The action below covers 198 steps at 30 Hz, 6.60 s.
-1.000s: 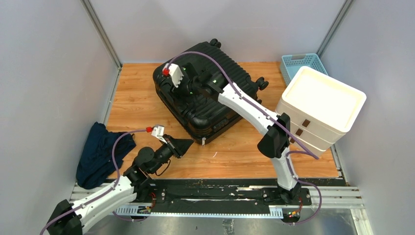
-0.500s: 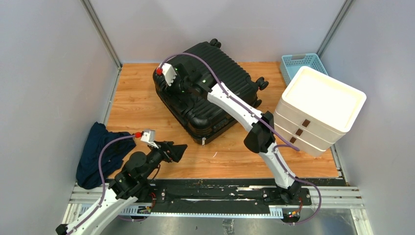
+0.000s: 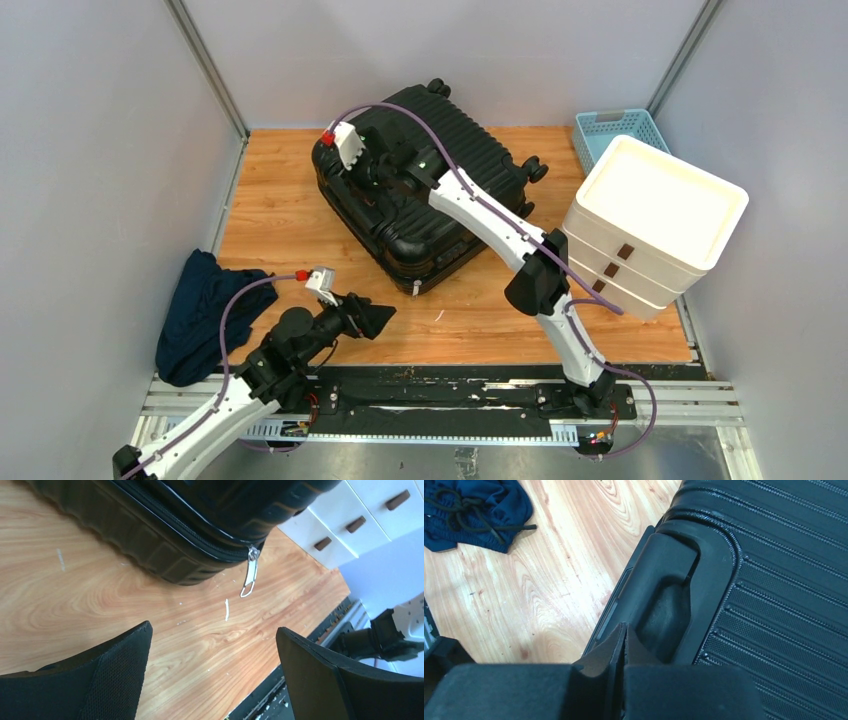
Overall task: Open, take out, and arrange the luggage
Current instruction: Unzip the luggage at the center of the board.
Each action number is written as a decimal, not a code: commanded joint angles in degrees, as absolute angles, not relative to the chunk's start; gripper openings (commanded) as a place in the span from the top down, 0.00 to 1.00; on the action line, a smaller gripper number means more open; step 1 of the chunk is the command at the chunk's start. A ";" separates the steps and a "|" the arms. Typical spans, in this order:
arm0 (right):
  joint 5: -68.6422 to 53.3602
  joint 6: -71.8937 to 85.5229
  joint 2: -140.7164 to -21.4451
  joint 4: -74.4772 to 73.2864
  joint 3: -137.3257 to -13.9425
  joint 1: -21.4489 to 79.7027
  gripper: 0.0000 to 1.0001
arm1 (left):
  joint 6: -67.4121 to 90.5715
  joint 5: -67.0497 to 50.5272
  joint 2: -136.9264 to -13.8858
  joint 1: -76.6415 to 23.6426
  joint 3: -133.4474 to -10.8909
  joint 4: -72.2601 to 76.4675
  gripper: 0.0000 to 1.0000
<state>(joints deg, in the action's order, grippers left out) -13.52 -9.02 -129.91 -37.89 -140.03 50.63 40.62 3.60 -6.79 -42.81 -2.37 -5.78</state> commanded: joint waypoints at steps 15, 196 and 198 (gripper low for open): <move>-20.49 -9.06 -127.77 -43.77 -139.53 50.89 0.83 | 43.92 -0.20 -38.84 -42.37 2.20 34.12 0.15; -36.37 15.75 -75.67 31.21 -26.43 30.11 0.57 | 81.06 -13.66 -84.85 -15.73 -19.31 78.53 1.00; -36.28 16.26 -75.99 31.40 -26.30 30.21 0.67 | 80.76 -13.80 -83.55 -15.73 -19.69 77.61 1.00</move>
